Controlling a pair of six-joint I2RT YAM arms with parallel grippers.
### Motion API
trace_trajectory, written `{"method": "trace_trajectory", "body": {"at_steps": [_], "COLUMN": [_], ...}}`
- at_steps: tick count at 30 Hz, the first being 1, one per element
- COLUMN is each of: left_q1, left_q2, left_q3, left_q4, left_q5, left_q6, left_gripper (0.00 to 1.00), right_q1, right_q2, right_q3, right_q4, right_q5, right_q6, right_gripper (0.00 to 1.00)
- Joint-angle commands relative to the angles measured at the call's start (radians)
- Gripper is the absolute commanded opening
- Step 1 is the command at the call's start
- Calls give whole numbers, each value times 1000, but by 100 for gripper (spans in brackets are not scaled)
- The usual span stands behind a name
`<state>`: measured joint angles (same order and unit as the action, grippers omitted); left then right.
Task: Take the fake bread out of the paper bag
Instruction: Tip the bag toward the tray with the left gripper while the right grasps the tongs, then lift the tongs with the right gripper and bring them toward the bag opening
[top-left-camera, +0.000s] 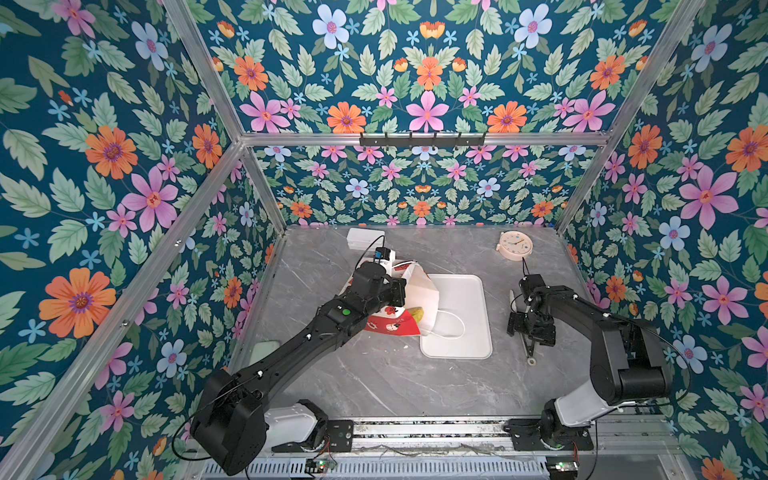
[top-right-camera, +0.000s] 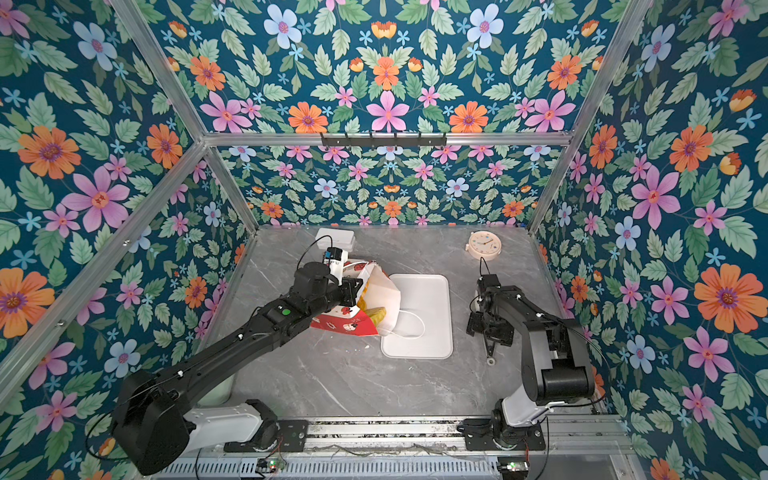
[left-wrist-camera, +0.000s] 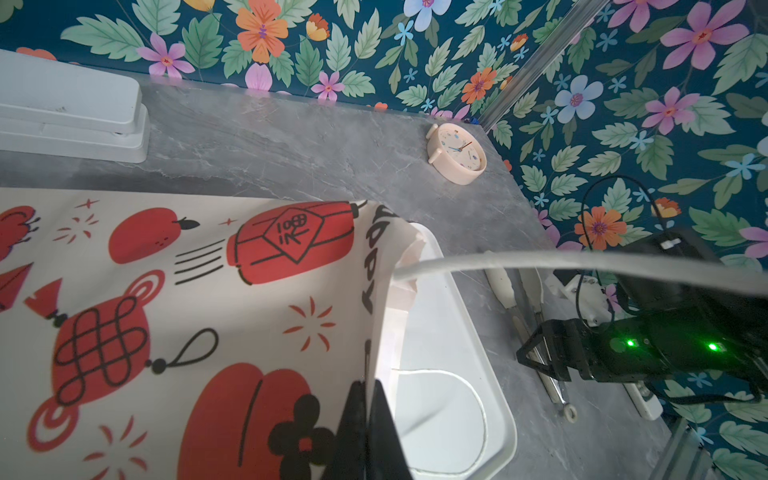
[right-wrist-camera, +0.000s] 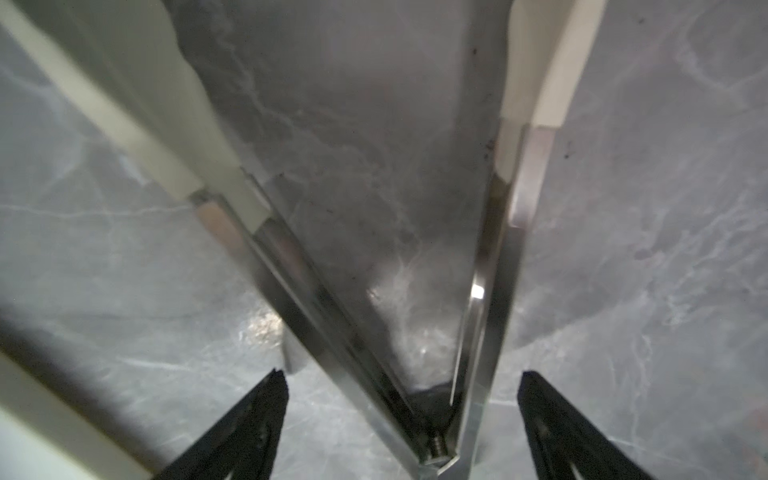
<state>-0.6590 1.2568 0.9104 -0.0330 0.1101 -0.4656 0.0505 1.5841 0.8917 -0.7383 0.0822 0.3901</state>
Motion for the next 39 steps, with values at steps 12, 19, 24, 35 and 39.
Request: {"method": "trace_trajectory", "body": {"at_steps": [12, 19, 24, 35, 39], "left_q1": [-1, -1, -1, -26, -48], "left_q2": [-31, -42, -36, -3, 23], "left_q3": [-18, -20, -2, -4, 7], "left_q4": [68, 57, 19, -67, -50], "left_q5": [34, 38, 52, -4, -36], "left_q6": [13, 29, 67, 102, 72], "left_gripper": [0, 0, 0, 0, 0], "right_q1": [-29, 10, 220, 811, 819], "right_q2": [99, 16, -125, -295, -349], "right_q3": [62, 51, 118, 210, 173], "right_q4": [-18, -27, -134, -408, -376], "right_q5": [-58, -53, -78, -59, -193], "right_q6": [-10, 16, 13, 22, 30], "right_gripper": [48, 21, 19, 14, 13]}}
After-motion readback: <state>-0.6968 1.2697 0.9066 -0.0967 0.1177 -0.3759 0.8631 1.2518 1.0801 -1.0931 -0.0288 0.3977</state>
